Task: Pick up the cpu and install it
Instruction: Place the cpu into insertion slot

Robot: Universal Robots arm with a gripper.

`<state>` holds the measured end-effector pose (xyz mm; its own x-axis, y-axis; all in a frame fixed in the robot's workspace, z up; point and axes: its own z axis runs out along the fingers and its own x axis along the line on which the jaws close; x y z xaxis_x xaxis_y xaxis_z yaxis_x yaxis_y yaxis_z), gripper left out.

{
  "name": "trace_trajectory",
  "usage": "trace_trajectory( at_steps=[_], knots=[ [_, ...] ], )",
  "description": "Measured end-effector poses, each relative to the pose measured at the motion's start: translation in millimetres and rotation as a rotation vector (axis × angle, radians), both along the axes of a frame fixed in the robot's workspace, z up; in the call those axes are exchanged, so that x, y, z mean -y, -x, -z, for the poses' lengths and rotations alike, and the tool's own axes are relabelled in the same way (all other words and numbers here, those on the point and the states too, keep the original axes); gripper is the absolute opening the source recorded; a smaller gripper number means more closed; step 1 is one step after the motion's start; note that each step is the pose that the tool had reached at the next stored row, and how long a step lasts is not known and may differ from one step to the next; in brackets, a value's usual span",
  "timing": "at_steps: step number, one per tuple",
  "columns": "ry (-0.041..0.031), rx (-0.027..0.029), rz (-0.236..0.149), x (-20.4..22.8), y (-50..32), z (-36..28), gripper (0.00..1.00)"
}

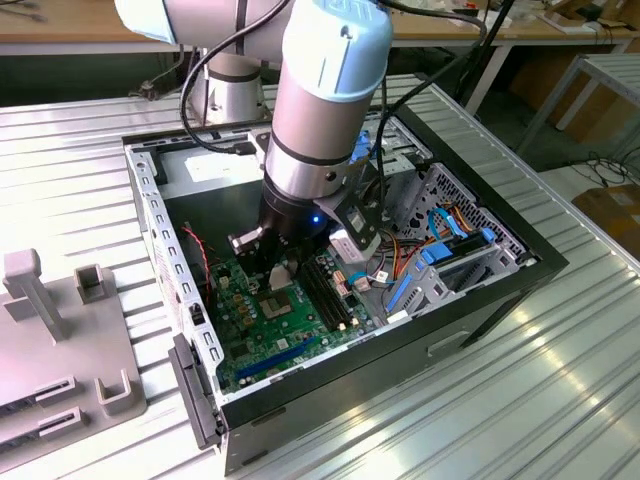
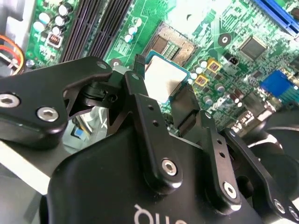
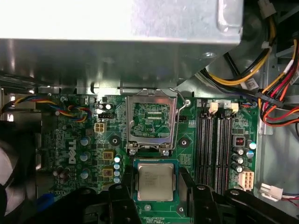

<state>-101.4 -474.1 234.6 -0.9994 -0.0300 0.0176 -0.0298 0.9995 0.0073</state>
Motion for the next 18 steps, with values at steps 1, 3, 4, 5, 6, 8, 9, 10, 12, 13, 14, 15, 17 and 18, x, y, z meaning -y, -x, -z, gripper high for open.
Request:
trace_trajectory(
  at_steps=[1,3,4,5,6,8,9,10,12,13,14,15,17,18],
  knots=[
    [-0.0001,-0.0003,0.0,1.5,0.1,2.8,0.47],
    [-0.0002,-0.0008,0.0,3.6,0.1,7.6,0.47],
    [-0.0001,-0.001,-0.001,4.3,0.5,10.3,0.47],
    [-0.0001,-0.0011,-0.001,4.5,0.7,11.9,0.47],
    [-0.0001,-0.0011,-0.002,4.9,0.9,14.6,0.47],
    [0.0,-0.0014,-0.002,6.4,1.0,18.6,0.47],
    [-0.0001,-0.0013,-0.002,7.1,1.0,20.5,0.47],
    [-0.0003,-0.0015,-0.002,7.5,1.1,22.4,0.47],
    [-0.0002,-0.0025,-0.002,7.8,1.2,25.4,0.47],
    [0.0,-0.0027,-0.002,7.8,1.2,25.5,0.47],
    [0.0,-0.0028,-0.002,7.8,1.1,25.5,0.47],
    [0.0001,-0.0028,-0.002,7.9,1.1,25.4,0.47],
    [-0.0001,-0.0036,-0.002,7.8,1.4,26.2,0.47],
    [-0.0002,-0.0037,-0.002,7.8,1.4,26.3,0.47]
  ],
)
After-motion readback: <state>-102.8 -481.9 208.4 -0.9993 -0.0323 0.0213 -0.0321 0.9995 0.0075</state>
